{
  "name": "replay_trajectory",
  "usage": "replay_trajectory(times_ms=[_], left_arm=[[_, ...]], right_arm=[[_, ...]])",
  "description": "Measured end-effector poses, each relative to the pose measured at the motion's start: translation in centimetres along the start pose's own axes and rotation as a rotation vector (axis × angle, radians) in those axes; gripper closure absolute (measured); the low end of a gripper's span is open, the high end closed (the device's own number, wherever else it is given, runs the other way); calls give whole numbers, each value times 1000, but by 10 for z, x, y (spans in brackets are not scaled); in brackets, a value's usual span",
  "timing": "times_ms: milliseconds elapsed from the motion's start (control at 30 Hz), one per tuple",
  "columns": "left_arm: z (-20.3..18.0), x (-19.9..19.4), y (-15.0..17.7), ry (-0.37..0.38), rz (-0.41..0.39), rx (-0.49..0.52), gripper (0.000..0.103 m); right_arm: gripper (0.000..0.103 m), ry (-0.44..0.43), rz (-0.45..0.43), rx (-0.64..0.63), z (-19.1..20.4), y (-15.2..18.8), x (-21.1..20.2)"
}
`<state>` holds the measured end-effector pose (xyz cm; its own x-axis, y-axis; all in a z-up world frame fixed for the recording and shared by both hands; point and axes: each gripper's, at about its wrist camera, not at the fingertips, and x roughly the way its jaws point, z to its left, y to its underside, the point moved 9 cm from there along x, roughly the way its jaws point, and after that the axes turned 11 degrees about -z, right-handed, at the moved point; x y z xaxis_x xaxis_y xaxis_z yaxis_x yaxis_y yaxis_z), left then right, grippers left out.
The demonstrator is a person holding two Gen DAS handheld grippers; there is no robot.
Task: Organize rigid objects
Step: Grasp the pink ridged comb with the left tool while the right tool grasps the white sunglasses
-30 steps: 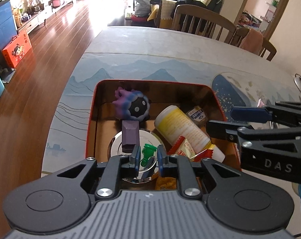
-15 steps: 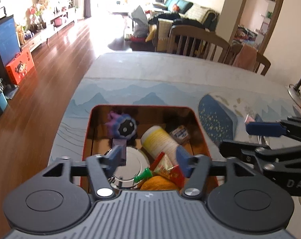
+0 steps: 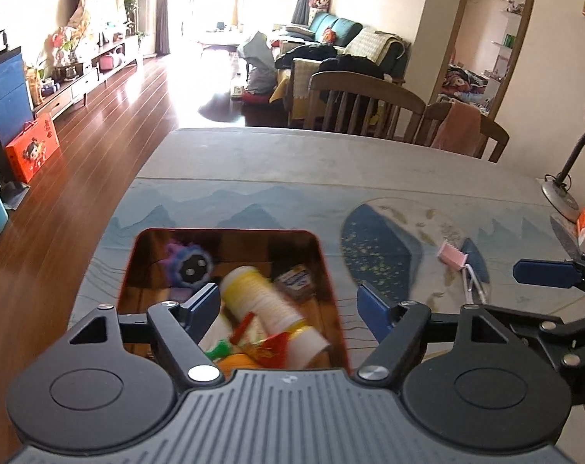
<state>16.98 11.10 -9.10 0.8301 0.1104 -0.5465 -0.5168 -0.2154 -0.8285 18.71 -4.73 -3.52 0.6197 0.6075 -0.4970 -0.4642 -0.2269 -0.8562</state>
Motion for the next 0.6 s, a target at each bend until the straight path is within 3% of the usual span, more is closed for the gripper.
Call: replay_trajectory(times_ms=[133,433,467,600], left_arm=[[-19,0,-2,20,-11,-4,21],[-70,8,-2,114,-8,-35,6],[-75,11,-2,121,-6,-44,1],[-97,20,-1,150,1,-69,0]], right_arm=[[2,14,-12,1,-17,5,-13],[1,58,-5,15,-64,22,-33],[1,63,-4,15,-69,24,-34],[1,76,4,7,-87,29,-40]])
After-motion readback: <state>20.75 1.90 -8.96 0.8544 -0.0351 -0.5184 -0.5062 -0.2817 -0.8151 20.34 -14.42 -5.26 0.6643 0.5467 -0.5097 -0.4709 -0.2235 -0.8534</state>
